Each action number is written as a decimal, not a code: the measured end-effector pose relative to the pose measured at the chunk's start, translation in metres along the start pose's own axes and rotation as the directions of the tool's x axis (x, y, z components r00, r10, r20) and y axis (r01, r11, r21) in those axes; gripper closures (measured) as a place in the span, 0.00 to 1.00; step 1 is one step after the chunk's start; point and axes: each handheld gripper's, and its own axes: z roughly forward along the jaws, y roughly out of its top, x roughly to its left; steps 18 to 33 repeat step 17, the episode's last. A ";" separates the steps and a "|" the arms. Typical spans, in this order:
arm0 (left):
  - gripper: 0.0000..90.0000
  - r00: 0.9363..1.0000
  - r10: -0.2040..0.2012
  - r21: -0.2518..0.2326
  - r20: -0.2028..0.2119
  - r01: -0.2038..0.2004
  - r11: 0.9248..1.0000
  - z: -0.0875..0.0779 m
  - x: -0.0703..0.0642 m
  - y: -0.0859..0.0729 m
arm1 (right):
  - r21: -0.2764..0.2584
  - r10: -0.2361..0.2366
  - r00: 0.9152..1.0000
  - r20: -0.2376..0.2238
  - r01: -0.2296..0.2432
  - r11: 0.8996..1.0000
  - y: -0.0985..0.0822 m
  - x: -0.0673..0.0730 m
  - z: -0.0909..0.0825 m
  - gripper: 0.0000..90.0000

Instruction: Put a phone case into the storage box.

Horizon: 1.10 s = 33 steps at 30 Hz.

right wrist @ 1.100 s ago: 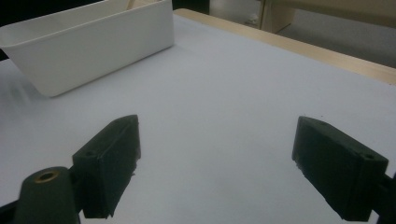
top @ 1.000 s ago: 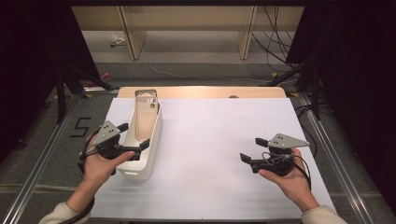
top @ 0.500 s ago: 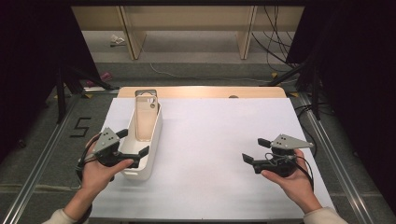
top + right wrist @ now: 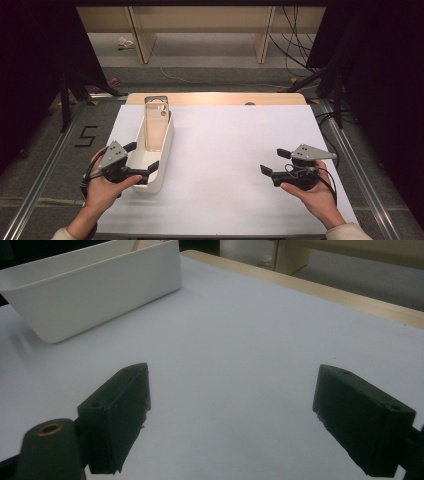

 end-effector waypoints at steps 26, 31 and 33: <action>0.00 1.000 0.017 0.014 -0.001 -0.017 1.000 0.003 -0.003 -0.004 | 0.006 -0.001 1.000 -0.007 0.001 1.000 0.000 0.000 0.002 0.18; 0.00 1.000 0.017 0.014 -0.001 -0.017 1.000 0.003 -0.003 -0.004 | 0.006 -0.001 1.000 -0.007 0.001 1.000 0.000 0.000 0.002 0.18; 0.00 1.000 0.017 0.014 -0.001 -0.017 1.000 0.003 -0.003 -0.004 | 0.006 -0.001 1.000 -0.007 0.001 1.000 0.000 0.000 0.002 0.18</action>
